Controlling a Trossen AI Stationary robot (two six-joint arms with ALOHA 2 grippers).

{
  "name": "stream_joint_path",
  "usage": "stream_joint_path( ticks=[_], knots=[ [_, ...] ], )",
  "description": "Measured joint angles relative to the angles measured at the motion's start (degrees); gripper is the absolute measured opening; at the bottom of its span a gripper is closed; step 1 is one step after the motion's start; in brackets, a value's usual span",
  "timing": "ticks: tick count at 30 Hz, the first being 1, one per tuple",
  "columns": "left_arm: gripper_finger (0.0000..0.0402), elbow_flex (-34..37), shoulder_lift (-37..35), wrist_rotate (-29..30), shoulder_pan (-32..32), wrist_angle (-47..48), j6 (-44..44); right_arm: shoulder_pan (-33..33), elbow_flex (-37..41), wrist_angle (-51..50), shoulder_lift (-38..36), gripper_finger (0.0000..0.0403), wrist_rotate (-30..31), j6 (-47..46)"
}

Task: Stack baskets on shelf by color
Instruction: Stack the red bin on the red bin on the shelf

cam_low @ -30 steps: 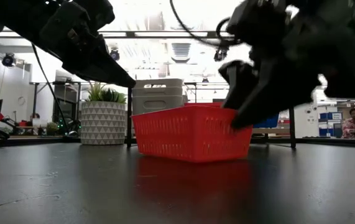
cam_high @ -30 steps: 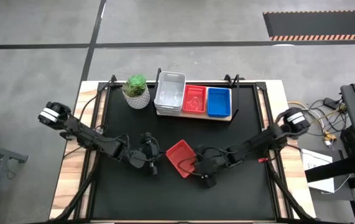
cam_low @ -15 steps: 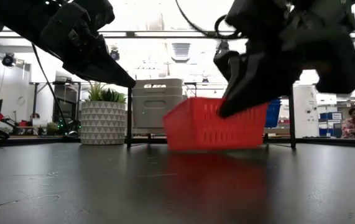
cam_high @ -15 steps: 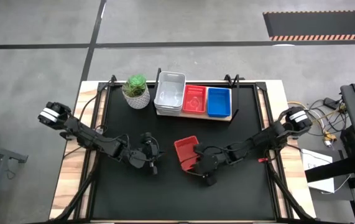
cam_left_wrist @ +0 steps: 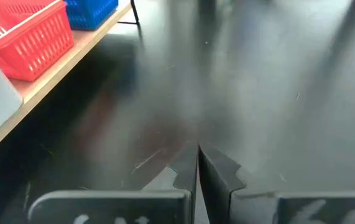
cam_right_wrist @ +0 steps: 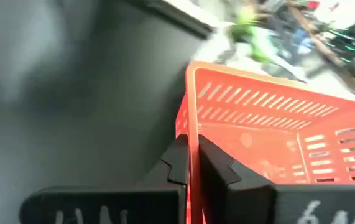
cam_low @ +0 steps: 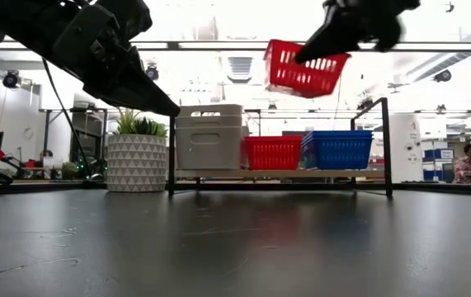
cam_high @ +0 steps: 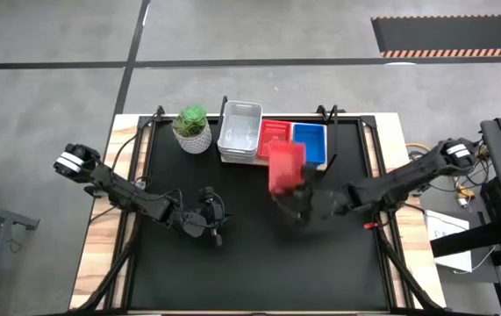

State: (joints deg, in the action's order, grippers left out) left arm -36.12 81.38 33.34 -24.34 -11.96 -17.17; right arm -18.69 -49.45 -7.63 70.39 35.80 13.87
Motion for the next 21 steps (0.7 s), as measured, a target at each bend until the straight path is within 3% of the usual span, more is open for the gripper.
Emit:
stream_joint_path(
  ticks=[6, 12, 21],
  knots=[
    [0.0000, 0.0, 0.0, 0.0, 0.0, -0.1, 0.0, 12.1, 0.0, 3.3, -2.5, 0.0009, -3.2, 1.3],
    [0.0000, 0.0, 0.0, 0.0, 0.0, -0.5, 0.0, 25.4, 0.0, 5.0, -0.6, 0.0009, -18.5, 2.7],
    [0.0000, 0.0, 0.0, 0.1, 0.0, -0.6, 0.1, 32.4, 0.0, 8.5, 2.5, 0.0009, -23.0, 5.3]
  ],
)
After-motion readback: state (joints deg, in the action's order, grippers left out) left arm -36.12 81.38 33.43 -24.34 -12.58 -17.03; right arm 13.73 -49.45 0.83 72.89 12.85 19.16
